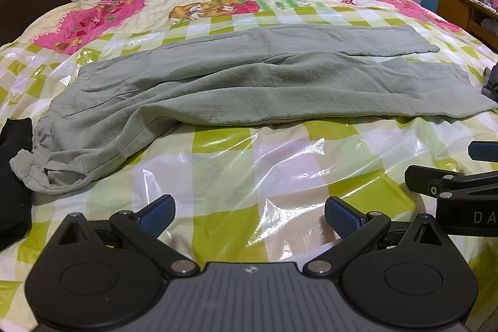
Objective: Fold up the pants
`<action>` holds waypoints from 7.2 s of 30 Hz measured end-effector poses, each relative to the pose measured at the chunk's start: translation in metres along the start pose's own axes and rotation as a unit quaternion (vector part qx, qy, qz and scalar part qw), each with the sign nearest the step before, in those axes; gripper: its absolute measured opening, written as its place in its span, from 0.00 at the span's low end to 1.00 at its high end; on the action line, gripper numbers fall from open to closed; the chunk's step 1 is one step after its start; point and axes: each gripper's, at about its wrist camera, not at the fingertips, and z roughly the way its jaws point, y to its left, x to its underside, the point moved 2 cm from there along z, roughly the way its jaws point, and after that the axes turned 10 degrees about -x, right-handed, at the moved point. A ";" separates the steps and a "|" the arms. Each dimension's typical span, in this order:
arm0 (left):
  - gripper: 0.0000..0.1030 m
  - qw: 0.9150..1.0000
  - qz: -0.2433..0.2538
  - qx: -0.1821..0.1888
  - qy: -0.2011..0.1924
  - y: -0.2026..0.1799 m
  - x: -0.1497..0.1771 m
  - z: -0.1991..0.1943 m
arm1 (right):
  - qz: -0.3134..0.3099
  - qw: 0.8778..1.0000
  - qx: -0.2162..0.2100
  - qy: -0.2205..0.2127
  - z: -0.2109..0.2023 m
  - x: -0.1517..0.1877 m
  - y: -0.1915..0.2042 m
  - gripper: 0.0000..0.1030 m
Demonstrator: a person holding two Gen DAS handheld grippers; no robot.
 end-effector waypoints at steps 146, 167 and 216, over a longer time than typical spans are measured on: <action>1.00 0.993 0.073 0.039 -0.079 0.001 -0.055 0.011 | 0.023 1.000 0.002 -0.005 0.020 -0.046 -0.055 0.75; 0.55 0.995 0.029 0.085 0.040 0.134 -0.041 0.090 | -0.269 0.944 -0.129 0.138 0.103 -0.072 0.023 0.02; 0.67 0.996 0.024 0.082 -0.013 0.183 -0.051 0.024 | -0.115 0.990 0.048 0.062 0.054 -0.127 -0.065 0.39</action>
